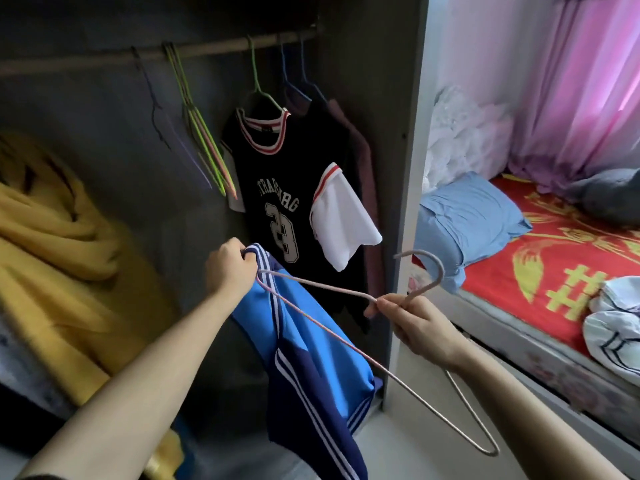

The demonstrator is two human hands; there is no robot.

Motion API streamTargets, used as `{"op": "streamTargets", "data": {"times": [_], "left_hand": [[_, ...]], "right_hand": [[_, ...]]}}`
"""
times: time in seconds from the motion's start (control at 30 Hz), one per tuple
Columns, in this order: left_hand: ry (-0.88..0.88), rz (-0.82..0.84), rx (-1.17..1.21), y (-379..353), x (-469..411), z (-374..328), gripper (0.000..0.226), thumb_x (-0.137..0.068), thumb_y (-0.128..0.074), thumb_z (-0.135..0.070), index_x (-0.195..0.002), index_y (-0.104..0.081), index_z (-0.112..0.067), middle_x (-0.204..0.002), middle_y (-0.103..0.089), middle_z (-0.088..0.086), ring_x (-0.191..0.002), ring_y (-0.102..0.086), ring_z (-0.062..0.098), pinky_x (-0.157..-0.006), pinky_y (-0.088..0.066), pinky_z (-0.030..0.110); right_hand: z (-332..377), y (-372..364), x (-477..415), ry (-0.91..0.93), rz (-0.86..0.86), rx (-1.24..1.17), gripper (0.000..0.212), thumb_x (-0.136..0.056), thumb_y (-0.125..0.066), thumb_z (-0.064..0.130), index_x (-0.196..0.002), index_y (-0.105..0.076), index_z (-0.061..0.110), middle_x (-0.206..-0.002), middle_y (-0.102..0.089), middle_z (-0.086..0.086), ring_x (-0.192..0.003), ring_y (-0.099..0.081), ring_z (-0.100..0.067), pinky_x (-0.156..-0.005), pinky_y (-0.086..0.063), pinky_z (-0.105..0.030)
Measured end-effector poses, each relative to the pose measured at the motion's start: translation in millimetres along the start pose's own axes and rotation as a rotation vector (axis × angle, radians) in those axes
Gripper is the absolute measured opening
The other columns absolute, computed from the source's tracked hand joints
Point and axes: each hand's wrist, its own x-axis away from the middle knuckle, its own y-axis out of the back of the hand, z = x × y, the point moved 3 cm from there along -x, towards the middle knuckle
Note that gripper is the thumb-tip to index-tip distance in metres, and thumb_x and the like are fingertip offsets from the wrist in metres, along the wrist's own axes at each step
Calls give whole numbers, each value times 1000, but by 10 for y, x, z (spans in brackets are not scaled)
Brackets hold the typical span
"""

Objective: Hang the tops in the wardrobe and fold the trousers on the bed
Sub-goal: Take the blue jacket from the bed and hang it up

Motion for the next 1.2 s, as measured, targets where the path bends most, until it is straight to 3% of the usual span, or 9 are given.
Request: {"op": "streamTargets", "data": {"times": [0.17, 0.33, 0.57, 0.73, 0.83, 0.9, 1.0, 1.07, 1.2], "left_hand": [[-244, 18, -31, 66, 49, -311, 22, -84, -62, -17, -70, -46, -17, -56, -52, 0, -55, -50, 27, -49, -35, 31], [-492, 20, -215, 134, 129, -568, 22, -76, -64, -3, -73, -44, -10, -56, -49, 4, -53, -50, 36, -49, -42, 37], [-296, 22, -62, 234, -25, -441, 4, -85, -66, -17, -89, -66, -19, -72, -66, 3, -68, -62, 30, -57, -45, 31], [-211, 29, 126, 366, 19, -426, 14, -77, -68, -9, -79, -74, -21, -57, -64, -5, -54, -61, 16, -51, -50, 28], [-299, 53, 161, 437, 189, -503, 10, -75, -74, -12, -78, -73, -21, -53, -61, -7, -51, -58, 11, -50, -47, 27], [-403, 94, 147, 472, 318, -550, 7, -76, -78, -15, -80, -73, -19, -52, -57, -8, -50, -52, 12, -52, -43, 26], [-447, 160, 174, 536, 437, -606, 6, -79, -74, -15, -82, -70, -17, -49, -52, -7, -49, -48, 9, -54, -39, 25], [-407, 238, 234, 587, 441, -643, 14, -77, -69, -8, -82, -71, -21, -50, -53, -8, -52, -50, 6, -53, -38, 14], [-482, 332, 372, 725, 470, -701, 18, -79, -78, -16, -95, -71, -23, -69, -56, -10, -63, -51, 2, -64, -40, 14]], "right_hand": [[4, -176, 17, -40, -20, 103, 31, -106, -44, 29, -93, -73, 26, -52, -41, 4, -49, -37, -13, -47, -29, -23], [82, -363, -54, -123, -246, 315, 29, -103, -45, 26, -94, -73, 27, -61, -56, 16, -61, -51, 0, -57, -36, -13], [500, -600, -70, 127, -430, 285, 29, -104, -44, 30, -99, -71, 19, -51, -56, 18, -48, -51, -3, -50, -36, -13], [211, -894, -186, -81, -199, 480, 35, -105, -38, 28, -116, -69, 16, -106, -73, -9, -101, -65, -31, -85, -51, -38], [199, -925, -318, -43, -277, 300, 31, -105, -42, 25, -112, -71, 15, -79, -70, 1, -73, -63, -10, -68, -47, -28], [283, -950, -360, 94, -397, 133, 28, -104, -45, 30, -101, -72, 23, -53, -51, 3, -49, -43, -3, -51, -36, -27], [333, -1044, -339, 225, -409, 7, 25, -104, -42, 37, -100, -66, 41, -51, -48, 8, -50, -43, -3, -51, -36, -23], [319, -1066, -407, 165, -362, 37, 26, -105, -44, 34, -99, -68, 31, -50, -51, 16, -49, -47, -1, -53, -33, -15], [509, -936, -658, 152, -304, 91, 34, -105, -46, 24, -80, -64, 11, -59, -54, 8, -56, -45, -2, -59, -37, -31]]}}
